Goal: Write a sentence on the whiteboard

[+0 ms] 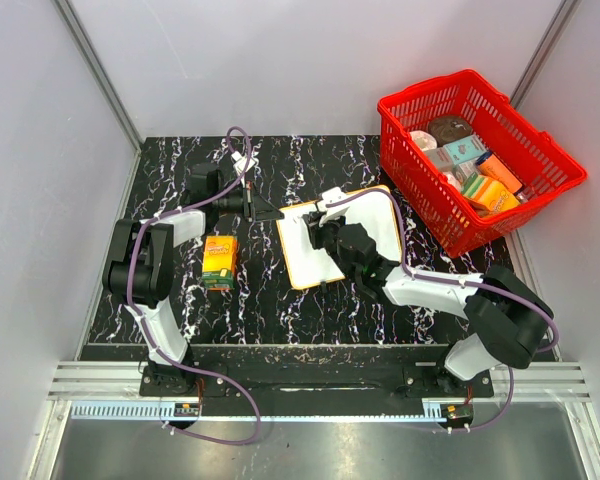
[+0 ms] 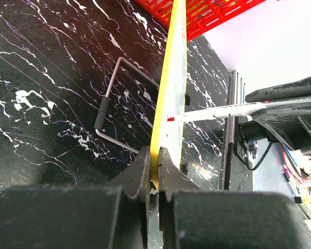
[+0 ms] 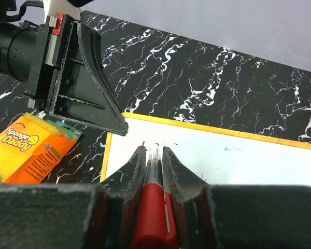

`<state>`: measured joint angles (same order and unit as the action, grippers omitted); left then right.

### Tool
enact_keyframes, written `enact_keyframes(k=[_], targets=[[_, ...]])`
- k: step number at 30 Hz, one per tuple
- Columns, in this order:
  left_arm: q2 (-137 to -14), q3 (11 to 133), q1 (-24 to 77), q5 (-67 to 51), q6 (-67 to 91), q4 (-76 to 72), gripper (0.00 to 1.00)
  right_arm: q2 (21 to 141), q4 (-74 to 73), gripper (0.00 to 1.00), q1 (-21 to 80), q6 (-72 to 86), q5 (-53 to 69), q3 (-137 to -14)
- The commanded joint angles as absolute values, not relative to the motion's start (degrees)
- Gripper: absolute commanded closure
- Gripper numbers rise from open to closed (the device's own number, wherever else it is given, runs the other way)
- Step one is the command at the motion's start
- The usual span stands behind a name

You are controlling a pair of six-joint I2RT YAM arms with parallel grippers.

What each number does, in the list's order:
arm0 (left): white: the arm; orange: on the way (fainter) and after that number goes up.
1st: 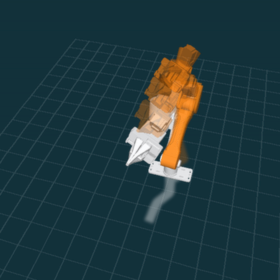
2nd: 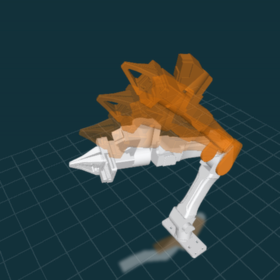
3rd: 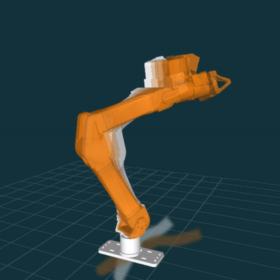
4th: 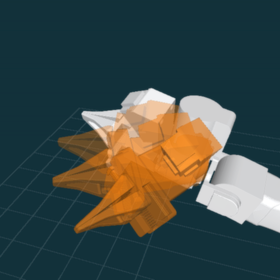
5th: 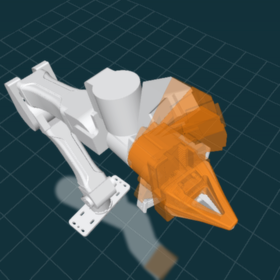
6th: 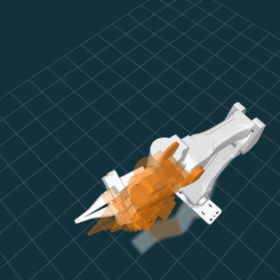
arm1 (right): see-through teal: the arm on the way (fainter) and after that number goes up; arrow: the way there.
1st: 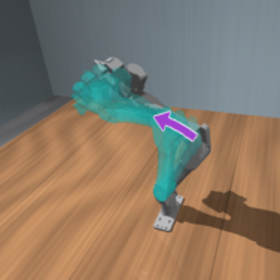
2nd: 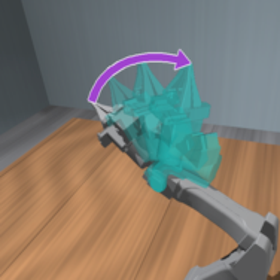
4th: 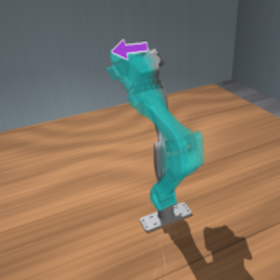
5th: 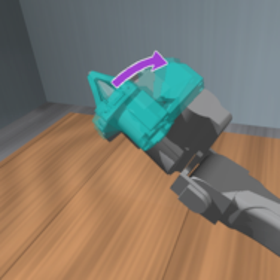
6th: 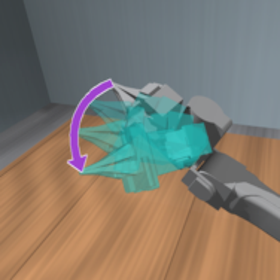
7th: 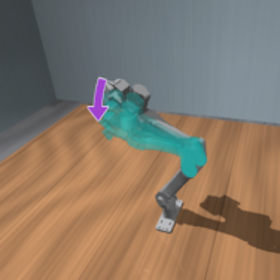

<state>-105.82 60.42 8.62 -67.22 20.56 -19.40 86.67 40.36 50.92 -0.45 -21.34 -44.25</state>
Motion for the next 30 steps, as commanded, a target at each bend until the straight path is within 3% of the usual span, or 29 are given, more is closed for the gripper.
enact_keyframes(k=[1,30], targets=[[-105.0,61.6,10.1,-68.6,15.5,-19.3,1.00,85.5,38.5,1.00,51.3,1.5,-20.7,-45.2],[-104.9,62.0,10.3,-67.7,13.7,-16.9,1.00,81.0,34.5,1.00,51.3,4.7,-18.3,-40.7]])
